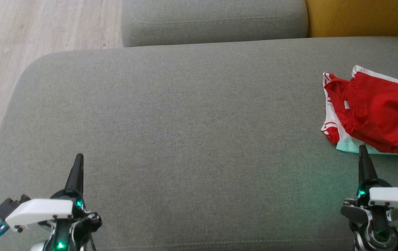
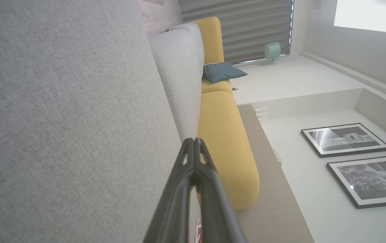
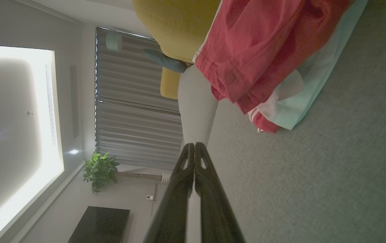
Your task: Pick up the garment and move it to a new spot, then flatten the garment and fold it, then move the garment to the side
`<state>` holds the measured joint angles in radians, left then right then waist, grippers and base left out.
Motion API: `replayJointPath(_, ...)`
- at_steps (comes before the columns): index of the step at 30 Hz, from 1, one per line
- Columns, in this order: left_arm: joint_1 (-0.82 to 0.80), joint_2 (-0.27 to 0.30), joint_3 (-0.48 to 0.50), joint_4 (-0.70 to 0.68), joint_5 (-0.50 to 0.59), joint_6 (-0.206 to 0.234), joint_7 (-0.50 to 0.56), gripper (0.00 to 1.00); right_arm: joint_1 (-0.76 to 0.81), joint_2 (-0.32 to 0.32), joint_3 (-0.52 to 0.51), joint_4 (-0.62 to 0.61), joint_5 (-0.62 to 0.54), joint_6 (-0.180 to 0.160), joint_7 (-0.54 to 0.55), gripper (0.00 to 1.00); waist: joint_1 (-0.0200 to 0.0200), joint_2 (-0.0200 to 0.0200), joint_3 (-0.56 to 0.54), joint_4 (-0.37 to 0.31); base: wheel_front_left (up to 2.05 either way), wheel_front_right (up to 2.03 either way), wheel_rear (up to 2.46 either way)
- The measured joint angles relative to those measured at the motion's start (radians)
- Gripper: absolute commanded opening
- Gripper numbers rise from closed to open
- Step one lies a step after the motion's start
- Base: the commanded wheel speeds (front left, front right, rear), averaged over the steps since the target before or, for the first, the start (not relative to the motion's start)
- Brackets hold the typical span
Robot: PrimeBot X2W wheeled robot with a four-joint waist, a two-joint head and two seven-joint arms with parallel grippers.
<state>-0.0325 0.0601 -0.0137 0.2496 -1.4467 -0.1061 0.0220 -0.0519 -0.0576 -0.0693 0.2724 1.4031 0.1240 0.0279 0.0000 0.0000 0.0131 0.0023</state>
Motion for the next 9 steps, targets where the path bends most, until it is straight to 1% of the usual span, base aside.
replayJointPath(9,-0.004,0.0,0.026,0.01,-0.081,-0.008,0.022,0.0,-0.001,0.0,-0.009,0.0,0.096,0.0,0.023,0.0,0.0,0.0,-0.004,-0.001,0.0,0.0,0.0)
